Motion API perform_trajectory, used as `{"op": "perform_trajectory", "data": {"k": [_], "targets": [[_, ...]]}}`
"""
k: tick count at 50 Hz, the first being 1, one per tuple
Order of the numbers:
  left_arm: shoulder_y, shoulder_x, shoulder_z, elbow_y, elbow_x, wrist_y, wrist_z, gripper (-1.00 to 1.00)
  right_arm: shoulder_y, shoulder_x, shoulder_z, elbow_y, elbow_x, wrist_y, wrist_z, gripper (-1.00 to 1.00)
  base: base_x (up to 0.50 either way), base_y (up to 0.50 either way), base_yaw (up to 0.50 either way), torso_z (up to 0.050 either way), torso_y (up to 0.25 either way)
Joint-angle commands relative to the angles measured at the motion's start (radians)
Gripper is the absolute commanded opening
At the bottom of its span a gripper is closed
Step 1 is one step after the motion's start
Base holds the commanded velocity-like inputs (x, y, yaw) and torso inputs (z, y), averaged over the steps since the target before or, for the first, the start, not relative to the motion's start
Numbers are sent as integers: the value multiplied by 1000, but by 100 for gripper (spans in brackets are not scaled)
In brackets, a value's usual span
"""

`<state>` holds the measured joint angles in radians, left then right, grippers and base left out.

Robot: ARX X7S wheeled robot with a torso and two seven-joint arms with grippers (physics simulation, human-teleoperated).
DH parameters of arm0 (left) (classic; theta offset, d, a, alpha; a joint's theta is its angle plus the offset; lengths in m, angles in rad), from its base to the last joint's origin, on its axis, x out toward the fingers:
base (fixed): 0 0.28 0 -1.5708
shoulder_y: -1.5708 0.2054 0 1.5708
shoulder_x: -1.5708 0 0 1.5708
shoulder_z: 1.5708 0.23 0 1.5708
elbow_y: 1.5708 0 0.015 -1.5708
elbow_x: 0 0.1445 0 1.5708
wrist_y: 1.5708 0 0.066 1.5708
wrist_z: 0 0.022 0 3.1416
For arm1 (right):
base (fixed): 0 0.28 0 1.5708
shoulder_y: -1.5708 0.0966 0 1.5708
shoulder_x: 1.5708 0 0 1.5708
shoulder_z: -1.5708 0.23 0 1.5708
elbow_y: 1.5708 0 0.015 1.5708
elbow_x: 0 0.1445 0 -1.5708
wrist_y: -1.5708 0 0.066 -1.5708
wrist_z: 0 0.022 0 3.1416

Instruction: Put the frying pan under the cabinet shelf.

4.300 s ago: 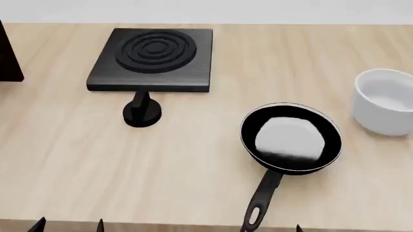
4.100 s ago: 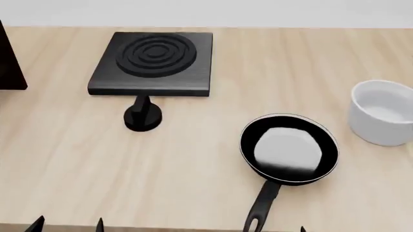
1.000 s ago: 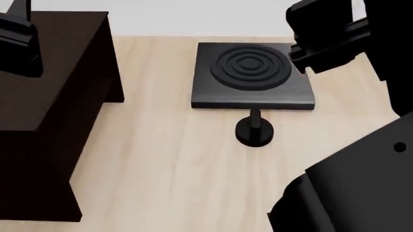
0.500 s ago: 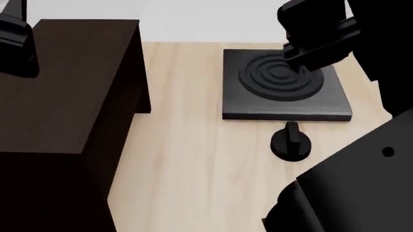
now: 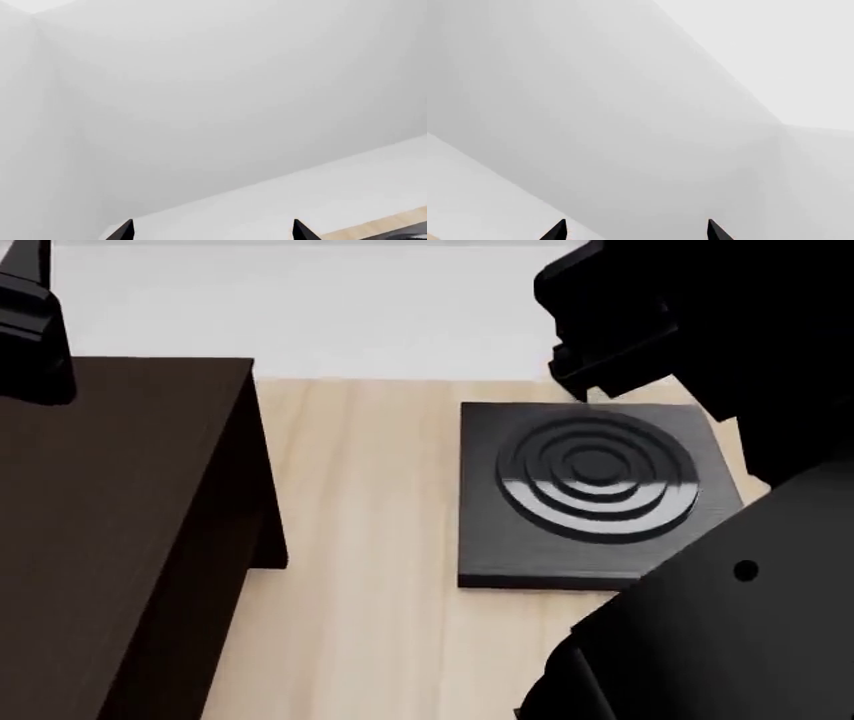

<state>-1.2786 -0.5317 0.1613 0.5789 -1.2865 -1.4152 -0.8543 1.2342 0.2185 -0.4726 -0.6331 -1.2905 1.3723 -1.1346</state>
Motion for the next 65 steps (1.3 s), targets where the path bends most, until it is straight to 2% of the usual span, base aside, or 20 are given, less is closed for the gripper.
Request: {"op": "perform_trajectory", "data": {"k": [1, 27, 42, 44, 53, 60, 65], "targets": [[-11, -4, 6, -1, -24, 5, -21, 100, 3, 4, -5, -6, -26, 4, -25, 100, 500, 0, 0, 0, 0], [-21, -20, 22, -4, -64, 27, -51, 100, -38, 26, -5, -34, -98, 18, -85, 100, 494, -3, 0, 0, 1], [39, -36, 59, -14, 29, 107, 24, 100, -117, 83, 23, -80, -232, 50, -197, 100, 11, 0, 0, 0, 0], [70, -39, 80, -17, 73, 138, 54, 100, -154, 110, 45, -108, -236, 54, -148, 100, 0, 0, 0, 0, 0], [117, -37, 134, -45, 168, 215, 121, 100, -246, 161, 158, -158, -440, 44, -394, 100, 0, 0, 0, 0, 0], [143, -31, 171, -68, 219, 260, 158, 100, -338, 224, 264, -212, -457, 50, -420, 100, 0, 0, 0, 0, 0], [146, -30, 174, -72, 222, 267, 162, 100, -397, 226, 411, -255, -435, -12, -434, 100, 0, 0, 0, 0, 0]]}}
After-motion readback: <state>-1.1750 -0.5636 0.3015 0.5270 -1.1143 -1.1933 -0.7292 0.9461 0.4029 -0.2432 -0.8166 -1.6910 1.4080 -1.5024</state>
